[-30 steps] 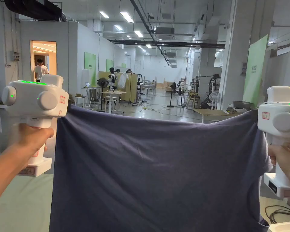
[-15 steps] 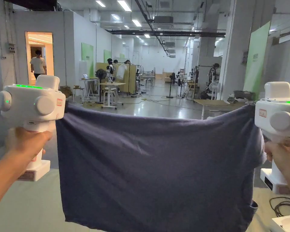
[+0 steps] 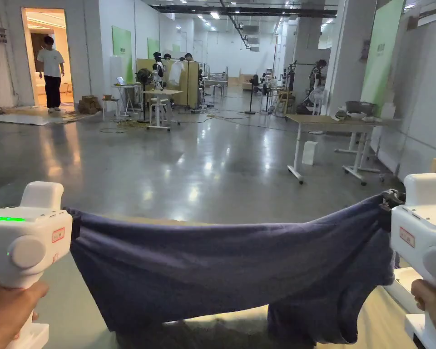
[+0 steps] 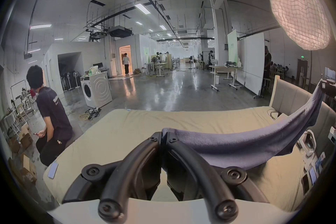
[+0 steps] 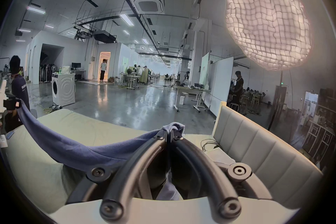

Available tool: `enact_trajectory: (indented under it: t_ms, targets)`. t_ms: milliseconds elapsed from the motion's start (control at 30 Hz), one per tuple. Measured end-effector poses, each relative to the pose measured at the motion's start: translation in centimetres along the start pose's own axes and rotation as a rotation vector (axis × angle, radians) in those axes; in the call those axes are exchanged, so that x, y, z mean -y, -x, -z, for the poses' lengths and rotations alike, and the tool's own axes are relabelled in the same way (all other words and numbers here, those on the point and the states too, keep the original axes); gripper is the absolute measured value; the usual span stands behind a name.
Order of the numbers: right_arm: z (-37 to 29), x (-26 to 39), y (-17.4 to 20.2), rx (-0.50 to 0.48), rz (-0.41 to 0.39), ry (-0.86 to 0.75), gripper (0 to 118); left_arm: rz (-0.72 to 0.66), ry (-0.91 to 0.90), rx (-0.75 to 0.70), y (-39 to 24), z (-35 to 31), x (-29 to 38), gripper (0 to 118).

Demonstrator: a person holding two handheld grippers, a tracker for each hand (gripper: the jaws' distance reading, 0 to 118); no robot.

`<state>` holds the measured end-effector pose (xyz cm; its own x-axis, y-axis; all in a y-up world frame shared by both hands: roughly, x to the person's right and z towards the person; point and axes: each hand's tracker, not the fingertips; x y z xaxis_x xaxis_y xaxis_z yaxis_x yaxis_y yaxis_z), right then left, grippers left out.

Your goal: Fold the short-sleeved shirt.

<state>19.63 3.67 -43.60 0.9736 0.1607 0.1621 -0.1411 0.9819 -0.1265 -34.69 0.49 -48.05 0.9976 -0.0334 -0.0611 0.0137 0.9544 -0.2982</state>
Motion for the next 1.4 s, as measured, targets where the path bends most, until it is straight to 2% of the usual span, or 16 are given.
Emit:
enact_trajectory:
  t_ms: [267,367,467,633,867,933,1233,1400]
  targets:
    - [-9.4,5.8,-0.4,-0.028,0.004,0.025,1,-0.038,0.033,0.005,2.1,-6.9,7.2,6]
    - [-12.8,8.2,-0.1,-0.023,-0.01,0.043,1,-0.082,0.111,0.028,2.5,-8.9,9.9,6]
    - [-15.3,11.1,-0.1,-0.031,-0.003,0.095,1,-0.087,0.151,0.028,2.9,-10.6,12.6,6]
    - [-19.0,17.1,0.6,-0.042,-0.038,0.247,1,-0.086,0.266,0.036,3.7,-12.0,18.9,6]
    - [-21.5,25.4,1.6,-0.059,-0.021,0.498,1,-0.047,0.46,0.045,3.9,-12.9,27.7,6]
    - [-21.9,27.4,1.9,-0.07,-0.036,0.575,1,-0.016,0.505,0.027,3.7,-13.1,29.5,6]
    - [-21.8,32.3,2.5,-0.064,-0.077,0.811,2,-0.018,0.662,0.029,4.5,-11.7,33.5,6]
    - [-20.8,32.8,2.3,-0.063,-0.078,0.864,3,-0.006,0.735,0.046,4.5,-10.9,34.3,8]
